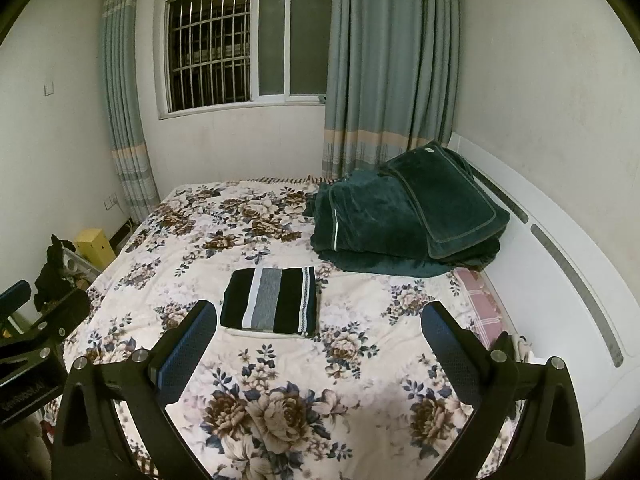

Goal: Fold small clothes

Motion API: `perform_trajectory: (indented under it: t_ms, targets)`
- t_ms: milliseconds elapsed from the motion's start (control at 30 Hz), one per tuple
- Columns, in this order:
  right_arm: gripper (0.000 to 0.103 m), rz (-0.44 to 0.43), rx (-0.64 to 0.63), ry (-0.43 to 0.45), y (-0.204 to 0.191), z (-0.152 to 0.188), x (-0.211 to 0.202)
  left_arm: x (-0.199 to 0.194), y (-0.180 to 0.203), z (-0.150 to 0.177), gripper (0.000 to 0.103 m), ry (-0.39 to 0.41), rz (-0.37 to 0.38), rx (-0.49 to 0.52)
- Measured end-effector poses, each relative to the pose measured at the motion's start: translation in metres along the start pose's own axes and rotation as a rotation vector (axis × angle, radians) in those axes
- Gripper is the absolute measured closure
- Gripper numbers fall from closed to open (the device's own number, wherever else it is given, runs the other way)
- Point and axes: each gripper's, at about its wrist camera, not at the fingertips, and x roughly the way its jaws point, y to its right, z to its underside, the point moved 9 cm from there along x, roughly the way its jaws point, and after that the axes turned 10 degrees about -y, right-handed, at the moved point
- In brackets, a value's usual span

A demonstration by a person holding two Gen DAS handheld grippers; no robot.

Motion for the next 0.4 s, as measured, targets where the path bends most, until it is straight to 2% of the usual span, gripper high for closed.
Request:
perform_trajectory:
  t_ms: [400]
  targets:
    - [0.000, 0.001, 0.006, 0.000, -0.0002, 0.0049, -0.0055, -0.0053, -0.0018, 0.0030, 0.000, 0.007, -0.018, -0.015]
